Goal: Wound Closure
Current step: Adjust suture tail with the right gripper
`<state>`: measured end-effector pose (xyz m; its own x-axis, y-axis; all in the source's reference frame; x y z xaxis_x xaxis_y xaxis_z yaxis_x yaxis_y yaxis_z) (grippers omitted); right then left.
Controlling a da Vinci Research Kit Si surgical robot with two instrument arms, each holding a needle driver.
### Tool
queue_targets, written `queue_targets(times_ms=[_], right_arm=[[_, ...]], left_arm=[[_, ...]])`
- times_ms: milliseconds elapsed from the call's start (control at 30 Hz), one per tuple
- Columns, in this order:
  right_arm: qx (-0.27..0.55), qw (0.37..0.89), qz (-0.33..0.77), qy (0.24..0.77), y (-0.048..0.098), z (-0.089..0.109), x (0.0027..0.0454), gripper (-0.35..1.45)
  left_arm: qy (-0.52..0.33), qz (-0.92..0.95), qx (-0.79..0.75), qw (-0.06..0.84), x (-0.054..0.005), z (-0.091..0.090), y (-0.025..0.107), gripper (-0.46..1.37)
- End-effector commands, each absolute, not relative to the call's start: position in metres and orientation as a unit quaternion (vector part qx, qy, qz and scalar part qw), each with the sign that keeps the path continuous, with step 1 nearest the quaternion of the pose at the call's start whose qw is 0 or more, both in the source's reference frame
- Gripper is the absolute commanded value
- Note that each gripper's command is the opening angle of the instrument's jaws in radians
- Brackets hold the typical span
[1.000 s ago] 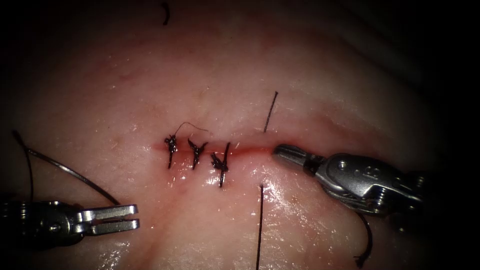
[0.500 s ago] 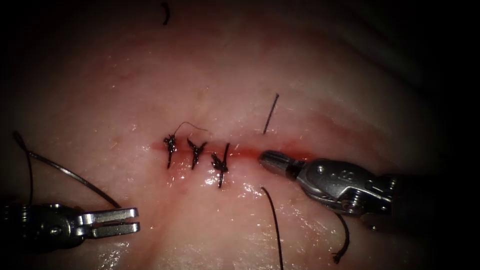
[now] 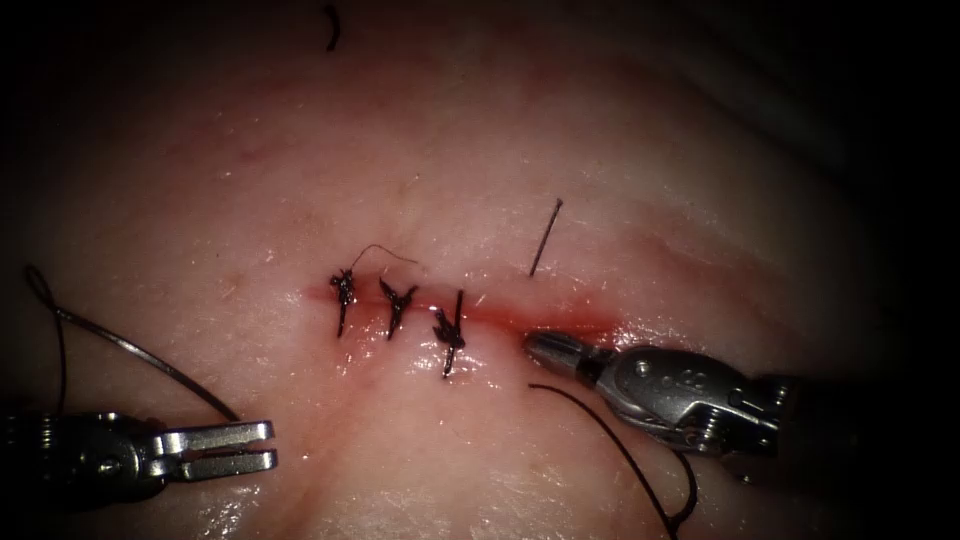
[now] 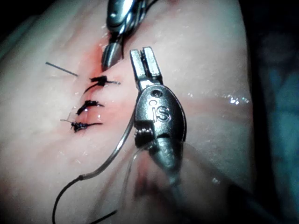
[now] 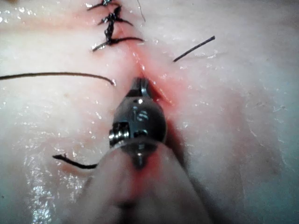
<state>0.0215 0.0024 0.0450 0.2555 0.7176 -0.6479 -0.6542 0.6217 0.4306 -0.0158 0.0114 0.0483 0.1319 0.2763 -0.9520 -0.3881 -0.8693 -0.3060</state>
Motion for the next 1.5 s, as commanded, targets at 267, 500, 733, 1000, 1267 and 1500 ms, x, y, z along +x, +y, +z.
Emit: queue_targets(times_ms=[267, 500, 733, 1000, 1267, 1500], right_arm=[[0.045, 0.764, 0.469, 0.440, 0.0048, 0.0424, 0.0213, -0.35], [0.054, 0.723, 0.513, 0.459, 0.0079, 0.0403, 0.0203, -0.03], [0.074, 0.698, 0.551, 0.451, 0.0096, 0.0407, 0.0203, 0.38], [0.099, 0.649, 0.610, 0.442, 0.0110, 0.0438, 0.0209, 1.19], [0.110, 0.626, 0.637, 0.437, 0.0116, 0.0446, 0.0220, 1.13], [0.100, 0.631, 0.644, 0.421, 0.0120, 0.0453, 0.0218, 1.14]], left_arm=[[0.037, 0.657, -0.709, 0.254, -0.0159, 0.0483, 0.0113, -0.35], [0.037, 0.657, -0.709, 0.253, -0.0159, 0.0484, 0.0112, -0.35], [0.038, 0.657, -0.709, 0.254, -0.0162, 0.0484, 0.0113, -0.35], [0.038, 0.657, -0.709, 0.254, -0.0164, 0.0484, 0.0114, -0.35], [0.038, 0.657, -0.709, 0.254, -0.0165, 0.0487, 0.0117, -0.35], [0.038, 0.657, -0.709, 0.254, -0.0166, 0.0487, 0.0115, -0.35]])
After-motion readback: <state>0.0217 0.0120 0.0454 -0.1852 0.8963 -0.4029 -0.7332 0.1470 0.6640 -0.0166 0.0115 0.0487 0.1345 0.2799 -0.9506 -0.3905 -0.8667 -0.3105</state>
